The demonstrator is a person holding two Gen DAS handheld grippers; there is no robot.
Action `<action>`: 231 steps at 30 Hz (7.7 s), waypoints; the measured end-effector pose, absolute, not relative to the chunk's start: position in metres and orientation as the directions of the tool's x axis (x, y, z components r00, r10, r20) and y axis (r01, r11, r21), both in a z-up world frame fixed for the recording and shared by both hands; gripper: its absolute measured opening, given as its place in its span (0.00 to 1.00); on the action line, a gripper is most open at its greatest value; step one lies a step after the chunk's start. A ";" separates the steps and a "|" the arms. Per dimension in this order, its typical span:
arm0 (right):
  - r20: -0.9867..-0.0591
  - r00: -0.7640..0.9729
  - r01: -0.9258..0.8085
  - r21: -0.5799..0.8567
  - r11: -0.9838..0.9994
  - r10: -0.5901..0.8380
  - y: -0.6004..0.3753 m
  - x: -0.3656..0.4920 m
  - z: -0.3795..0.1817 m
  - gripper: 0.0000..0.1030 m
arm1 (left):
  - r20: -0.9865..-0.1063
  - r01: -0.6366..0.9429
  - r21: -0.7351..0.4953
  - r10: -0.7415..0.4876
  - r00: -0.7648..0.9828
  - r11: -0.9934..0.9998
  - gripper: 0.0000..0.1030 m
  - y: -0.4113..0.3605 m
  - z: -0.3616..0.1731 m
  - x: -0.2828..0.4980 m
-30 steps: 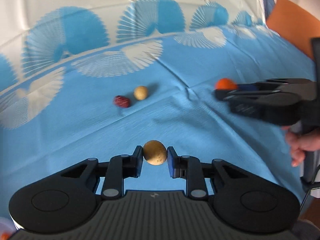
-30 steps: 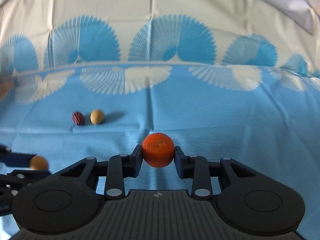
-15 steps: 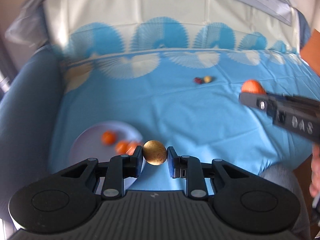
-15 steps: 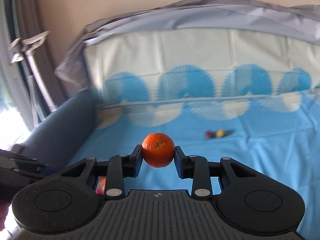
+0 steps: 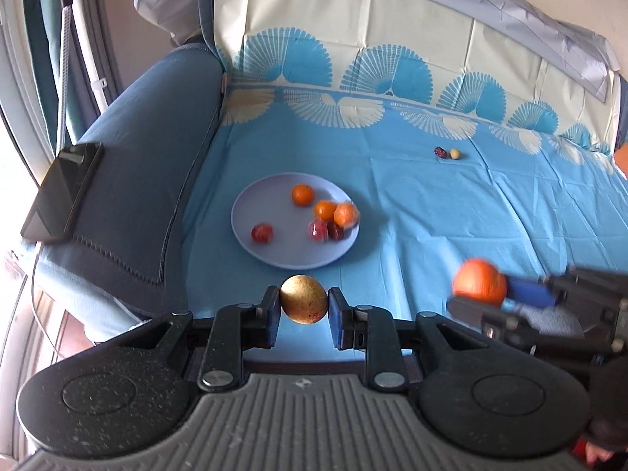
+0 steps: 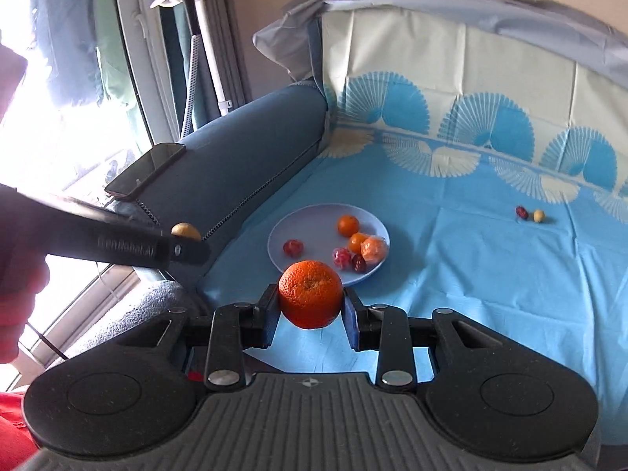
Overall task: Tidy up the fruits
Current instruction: 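Carry the tan fruit and the orange over the plate, then open both tools to drop the tan fruit and orange onto the plate, then move both tools toward the last dark date and tan fruit, then grasp the dark date with left tool while right tool grasps the tan fruit, then carry the date and tan fruit over the plate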
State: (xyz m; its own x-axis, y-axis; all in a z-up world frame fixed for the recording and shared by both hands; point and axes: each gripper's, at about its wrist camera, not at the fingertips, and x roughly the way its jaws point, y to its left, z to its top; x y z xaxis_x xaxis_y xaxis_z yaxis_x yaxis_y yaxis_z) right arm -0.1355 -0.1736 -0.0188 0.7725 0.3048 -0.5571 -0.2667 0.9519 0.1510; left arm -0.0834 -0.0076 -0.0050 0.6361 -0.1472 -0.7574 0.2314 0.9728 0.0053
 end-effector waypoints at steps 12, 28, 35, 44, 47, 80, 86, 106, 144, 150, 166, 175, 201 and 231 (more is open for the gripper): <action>-0.544 0.794 -0.280 0.066 0.958 0.270 -0.159 -0.149 -0.006 0.34 | -0.720 0.207 -0.046 -0.176 0.671 0.977 0.27 0.010 0.001 -0.094; -0.593 0.765 -0.290 0.033 0.956 0.252 -0.152 -0.120 -0.021 0.34 | -0.737 0.188 -0.042 -0.157 0.658 0.981 0.27 0.013 -0.005 -0.063; -0.619 0.740 -0.302 0.043 0.952 0.263 -0.144 -0.086 -0.032 0.34 | -0.751 0.183 -0.034 -0.146 0.644 0.982 0.27 0.015 -0.014 -0.024; -0.657 0.703 -0.317 0.057 0.947 0.275 -0.133 -0.022 -0.052 0.34 | -0.770 0.200 -0.018 -0.141 0.622 0.980 0.27 0.009 -0.040 0.044; -0.671 0.688 -0.316 0.065 0.947 0.276 -0.129 0.001 -0.062 0.34 | -0.785 0.205 -0.007 -0.132 0.605 0.979 0.27 0.005 -0.054 0.072; -0.780 0.576 -0.209 0.151 0.966 0.247 -0.143 0.012 -0.092 0.90 | -0.822 0.085 0.048 -0.009 0.570 0.995 1.00 0.031 -0.077 0.068; -0.722 0.655 -0.205 0.115 0.972 0.223 -0.143 -0.047 -0.056 0.96 | -0.814 0.053 0.032 -0.005 0.581 0.998 1.00 0.039 -0.052 0.007; -0.496 0.836 -0.287 -0.032 0.958 0.234 -0.136 -0.150 0.017 0.99 | -0.674 0.067 0.020 -0.036 0.738 0.998 1.00 0.032 0.022 -0.093; -0.530 0.813 0.245 -0.060 0.968 -0.239 -0.362 0.067 -0.110 0.99 | -0.757 0.310 0.166 -0.081 0.649 0.936 1.00 -0.181 -0.070 0.134; -0.602 0.756 0.298 -0.032 0.954 -0.256 -0.438 0.184 -0.193 0.99 | -0.770 0.332 0.188 -0.071 0.634 0.924 1.00 -0.241 -0.128 0.201; -0.561 0.776 0.370 0.033 0.928 -0.289 -0.516 0.214 -0.225 0.26 | -0.726 0.441 0.146 -0.207 0.656 0.886 1.00 -0.370 -0.199 0.296; -0.553 0.782 0.360 0.025 0.933 -0.287 -0.517 0.206 -0.229 0.26 | -0.802 0.565 0.043 -0.309 0.512 0.824 0.23 -0.403 -0.218 0.331; -0.553 0.796 -0.125 0.245 0.961 0.245 -0.247 -0.063 -0.038 0.26 | -0.831 0.202 0.055 -0.067 0.552 0.978 0.21 -0.063 -0.019 0.012; -0.532 0.812 -0.302 -0.032 0.953 0.240 -0.144 -0.149 -0.003 0.26 | -0.781 0.115 -0.038 -0.101 0.616 0.993 0.21 0.024 -0.007 -0.075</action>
State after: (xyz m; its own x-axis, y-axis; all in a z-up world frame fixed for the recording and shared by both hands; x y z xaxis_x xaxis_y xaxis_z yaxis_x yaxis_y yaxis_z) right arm -0.1485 -0.1440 -0.0029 0.8123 0.2400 -0.5316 -0.3021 0.9528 -0.0315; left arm -0.0750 0.0238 -0.0074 0.6164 -0.1011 -0.7809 0.1146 0.9927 -0.0381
